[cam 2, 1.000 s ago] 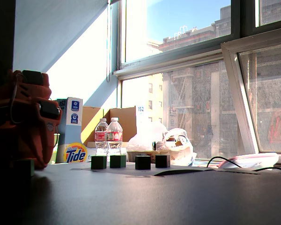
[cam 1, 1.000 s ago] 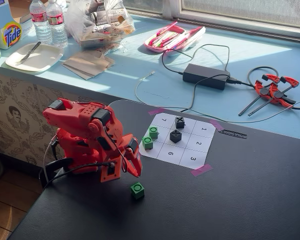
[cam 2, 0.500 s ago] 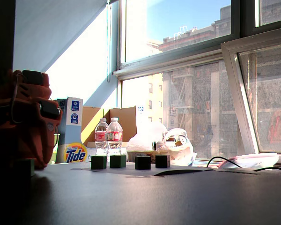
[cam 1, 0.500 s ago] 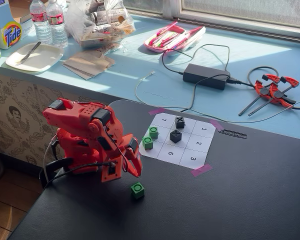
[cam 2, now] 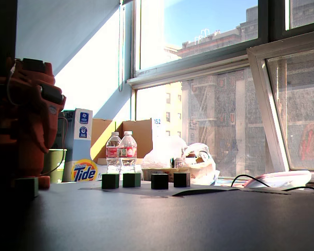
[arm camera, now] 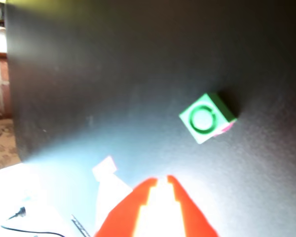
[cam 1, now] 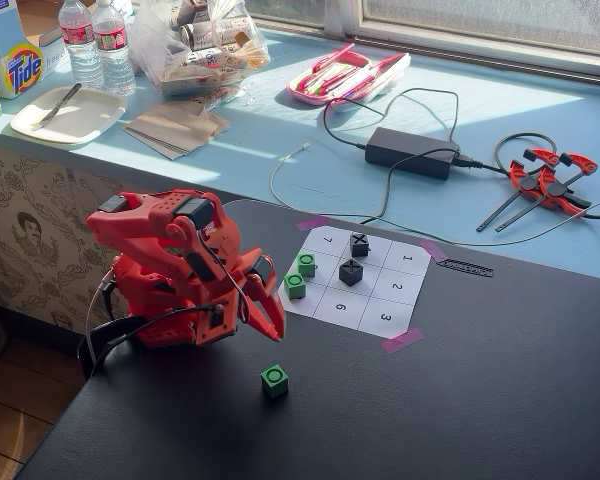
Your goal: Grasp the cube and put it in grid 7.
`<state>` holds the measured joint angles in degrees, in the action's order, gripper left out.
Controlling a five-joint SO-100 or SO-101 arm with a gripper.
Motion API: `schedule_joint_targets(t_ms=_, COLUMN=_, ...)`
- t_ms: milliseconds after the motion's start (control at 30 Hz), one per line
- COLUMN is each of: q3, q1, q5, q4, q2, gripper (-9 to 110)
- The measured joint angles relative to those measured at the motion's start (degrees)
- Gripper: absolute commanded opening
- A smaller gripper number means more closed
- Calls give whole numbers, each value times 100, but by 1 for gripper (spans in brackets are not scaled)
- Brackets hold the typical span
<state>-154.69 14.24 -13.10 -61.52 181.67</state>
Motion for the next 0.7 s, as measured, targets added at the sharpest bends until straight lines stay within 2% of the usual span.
schedule_joint_targets(t_ms=167, q3=1055, q1=589, q5=185, q4=9, q2=-1547, gripper=23)
schedule_joint_targets(t_ms=300, q3=1046, q1=782, q5=1020, q4=44, q2=-1854, gripper=28)
schedule_joint_targets(t_ms=500, q3=1046, q1=800, q5=1819, q4=35, q2=-2566, gripper=30)
schedule_joint_targets(t_ms=700, q3=1582, q1=1011, q5=2399, q4=-123, q2=-4421, gripper=29)
